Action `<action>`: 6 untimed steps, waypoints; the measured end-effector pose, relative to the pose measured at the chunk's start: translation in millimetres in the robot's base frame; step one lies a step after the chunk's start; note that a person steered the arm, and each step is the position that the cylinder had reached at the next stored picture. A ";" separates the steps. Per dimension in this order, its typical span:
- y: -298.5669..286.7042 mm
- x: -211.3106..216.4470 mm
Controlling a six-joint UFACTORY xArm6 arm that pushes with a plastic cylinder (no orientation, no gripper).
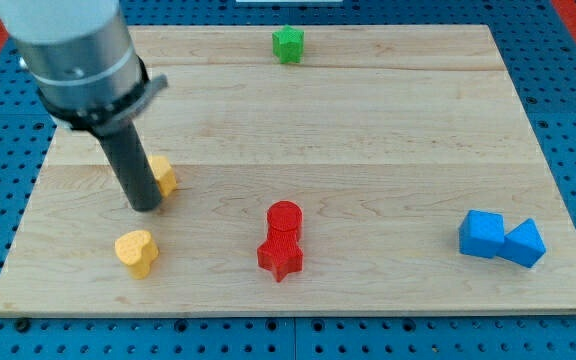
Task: Push the yellow heart into the red blocks
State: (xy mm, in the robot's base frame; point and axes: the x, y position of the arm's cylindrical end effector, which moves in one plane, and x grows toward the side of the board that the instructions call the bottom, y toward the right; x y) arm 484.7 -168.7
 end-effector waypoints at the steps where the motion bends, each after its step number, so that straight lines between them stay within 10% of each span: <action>1: -6.7 -13.6; 3: -116.9 63.5; 6: 97.5 94.3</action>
